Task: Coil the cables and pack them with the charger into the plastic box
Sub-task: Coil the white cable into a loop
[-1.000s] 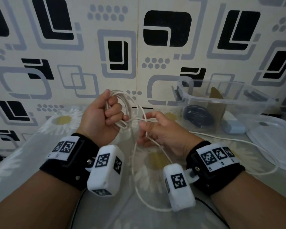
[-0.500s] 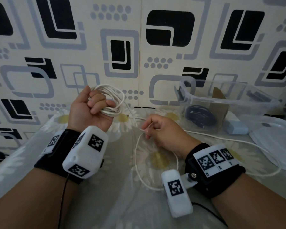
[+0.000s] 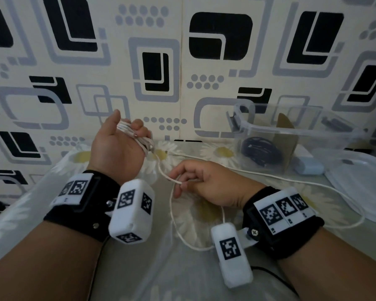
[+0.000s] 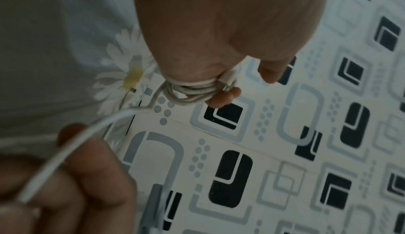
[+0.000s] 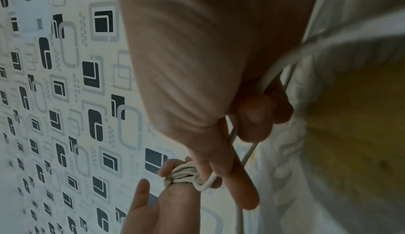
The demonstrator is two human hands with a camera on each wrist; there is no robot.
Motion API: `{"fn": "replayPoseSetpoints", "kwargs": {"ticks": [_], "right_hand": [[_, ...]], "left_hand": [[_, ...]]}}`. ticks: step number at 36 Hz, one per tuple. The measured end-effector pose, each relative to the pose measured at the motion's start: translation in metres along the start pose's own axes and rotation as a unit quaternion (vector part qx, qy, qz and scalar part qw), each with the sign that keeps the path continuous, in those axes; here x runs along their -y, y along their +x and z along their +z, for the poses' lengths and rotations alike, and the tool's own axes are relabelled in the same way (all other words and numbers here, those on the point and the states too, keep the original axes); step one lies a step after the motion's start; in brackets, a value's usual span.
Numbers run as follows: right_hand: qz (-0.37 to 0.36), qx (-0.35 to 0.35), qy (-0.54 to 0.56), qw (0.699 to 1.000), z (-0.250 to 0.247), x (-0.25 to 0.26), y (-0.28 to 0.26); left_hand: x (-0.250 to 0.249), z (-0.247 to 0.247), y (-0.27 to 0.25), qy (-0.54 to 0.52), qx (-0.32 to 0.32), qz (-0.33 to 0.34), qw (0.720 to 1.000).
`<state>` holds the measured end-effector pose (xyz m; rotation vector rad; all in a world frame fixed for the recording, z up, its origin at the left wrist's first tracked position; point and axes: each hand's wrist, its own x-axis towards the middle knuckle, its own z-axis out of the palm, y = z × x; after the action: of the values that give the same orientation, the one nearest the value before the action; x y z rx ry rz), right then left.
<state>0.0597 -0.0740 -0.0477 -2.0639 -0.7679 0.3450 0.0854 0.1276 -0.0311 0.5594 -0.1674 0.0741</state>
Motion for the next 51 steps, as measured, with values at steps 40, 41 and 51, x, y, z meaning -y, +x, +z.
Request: {"fn": "replayPoseSetpoints", "kwargs": {"ticks": [40, 41, 51], "right_hand": [[-0.164, -0.339, -0.047, 0.925, -0.009, -0.001, 0.001], [-0.158, -0.337, -0.044, 0.927, -0.009, -0.002, 0.001], [-0.071, -0.249, 0.148, 0.955, -0.010, -0.003, 0.005]], "left_hand": [[0.030, 0.011, -0.026, 0.636, 0.295, -0.075, 0.709], [0.031, 0.010, -0.025, 0.643, 0.287, -0.072, 0.707], [0.032, 0.006, -0.025, 0.616, 0.230, -0.070, 0.750]]}}
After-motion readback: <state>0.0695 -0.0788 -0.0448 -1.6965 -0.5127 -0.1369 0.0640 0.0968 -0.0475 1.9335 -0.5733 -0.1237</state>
